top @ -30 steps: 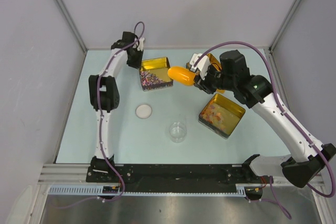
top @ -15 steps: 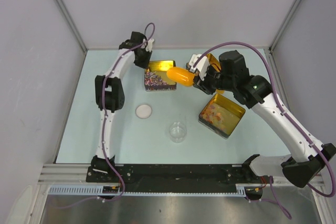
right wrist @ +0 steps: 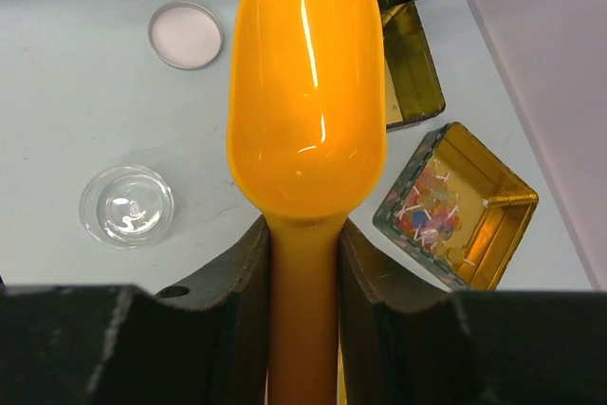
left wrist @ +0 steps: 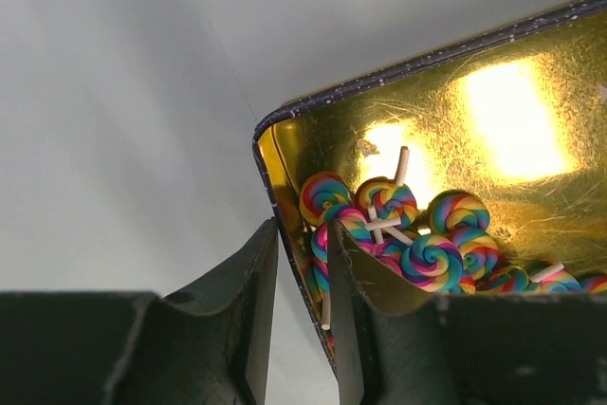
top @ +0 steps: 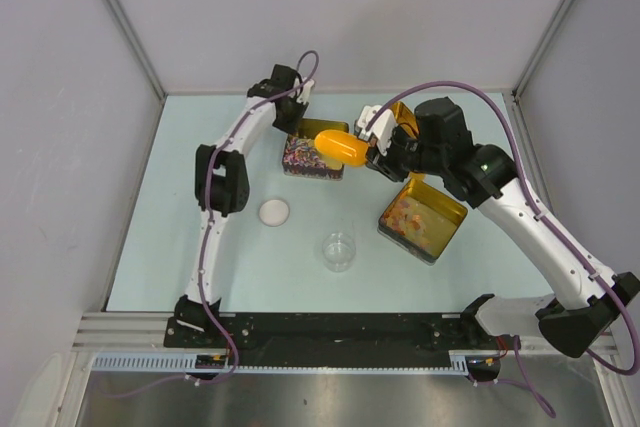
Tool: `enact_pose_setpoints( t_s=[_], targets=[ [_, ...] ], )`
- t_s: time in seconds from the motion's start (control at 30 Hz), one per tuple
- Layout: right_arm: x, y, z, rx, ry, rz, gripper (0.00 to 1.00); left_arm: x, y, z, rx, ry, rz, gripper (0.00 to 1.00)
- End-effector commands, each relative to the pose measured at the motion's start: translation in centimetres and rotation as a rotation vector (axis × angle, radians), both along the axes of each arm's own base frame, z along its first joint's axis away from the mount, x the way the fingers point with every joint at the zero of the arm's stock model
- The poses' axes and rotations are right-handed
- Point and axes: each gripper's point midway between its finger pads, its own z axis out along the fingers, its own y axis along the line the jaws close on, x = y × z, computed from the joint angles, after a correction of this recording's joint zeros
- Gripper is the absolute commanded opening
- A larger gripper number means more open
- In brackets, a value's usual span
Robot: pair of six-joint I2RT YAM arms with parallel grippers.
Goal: Pack the candies
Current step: Pick up the storage box at the center of the board.
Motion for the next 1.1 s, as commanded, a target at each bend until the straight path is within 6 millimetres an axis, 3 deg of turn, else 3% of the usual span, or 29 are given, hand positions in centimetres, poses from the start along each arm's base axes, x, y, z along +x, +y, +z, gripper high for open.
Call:
enact_pose_setpoints(
  t_s=[0.0, 0.43, 0.87, 1.07],
  targets=[
    [-0.3, 0.3, 1.0, 0.029, -0.022, 0.005, 0.0, 0.9, 0.2, 0.1, 0.018, -0.027, 0.046, 0.32],
    [-0.6, 0.1, 1.1, 0.026, -0.027, 0.01, 0.0, 0.9, -0.1, -1.0, -0.012, -0.01, 0.071, 0.32],
    [-0.4, 0.6, 0.6, -0.012, -0.044, 0.008, 0.0, -0.2, 0.5, -3.5, 0.039, 0.057, 0.059, 0.26],
    [-0.3, 1.0, 0.4, -0.031, -0.047, 0.013, 0.0, -1.1, -0.1, -4.5, 0.03, 0.098, 0.022, 0.36]
  ],
)
